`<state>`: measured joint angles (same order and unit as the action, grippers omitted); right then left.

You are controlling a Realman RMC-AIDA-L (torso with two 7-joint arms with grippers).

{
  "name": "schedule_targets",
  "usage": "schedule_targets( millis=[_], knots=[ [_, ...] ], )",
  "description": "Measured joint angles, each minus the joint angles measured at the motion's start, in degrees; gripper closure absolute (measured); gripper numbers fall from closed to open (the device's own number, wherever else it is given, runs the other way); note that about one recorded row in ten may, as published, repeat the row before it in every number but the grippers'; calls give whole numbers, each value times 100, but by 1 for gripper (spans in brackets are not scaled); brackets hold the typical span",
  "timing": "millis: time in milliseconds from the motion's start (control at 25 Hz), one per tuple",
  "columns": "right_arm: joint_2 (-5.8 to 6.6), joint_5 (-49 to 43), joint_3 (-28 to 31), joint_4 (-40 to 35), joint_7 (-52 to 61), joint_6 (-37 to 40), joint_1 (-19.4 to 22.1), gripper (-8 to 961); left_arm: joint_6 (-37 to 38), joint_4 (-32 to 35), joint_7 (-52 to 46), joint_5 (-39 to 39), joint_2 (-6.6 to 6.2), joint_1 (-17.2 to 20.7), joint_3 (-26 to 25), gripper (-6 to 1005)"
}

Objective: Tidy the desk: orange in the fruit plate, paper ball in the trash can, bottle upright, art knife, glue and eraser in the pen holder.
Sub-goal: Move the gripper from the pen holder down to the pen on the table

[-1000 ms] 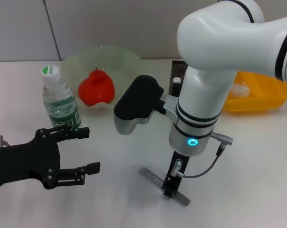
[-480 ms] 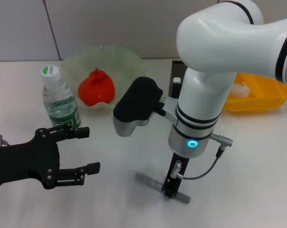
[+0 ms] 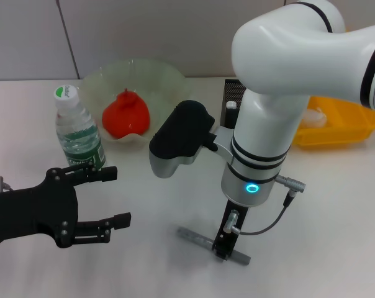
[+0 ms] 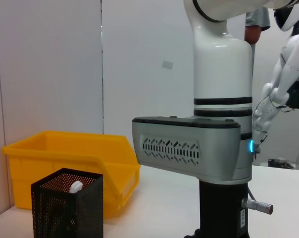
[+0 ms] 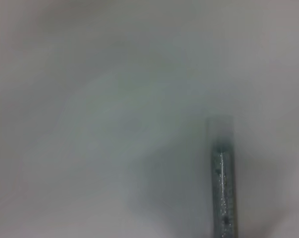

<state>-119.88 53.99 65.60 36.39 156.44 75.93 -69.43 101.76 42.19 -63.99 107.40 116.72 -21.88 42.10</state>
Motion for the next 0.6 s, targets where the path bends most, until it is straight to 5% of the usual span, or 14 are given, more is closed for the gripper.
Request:
schedule_targets(
  millis=[600],
  knots=[
    [0,-9,-13,17,0,-43,0,687,3,0,0,0,9,0,0,153]
  ],
)
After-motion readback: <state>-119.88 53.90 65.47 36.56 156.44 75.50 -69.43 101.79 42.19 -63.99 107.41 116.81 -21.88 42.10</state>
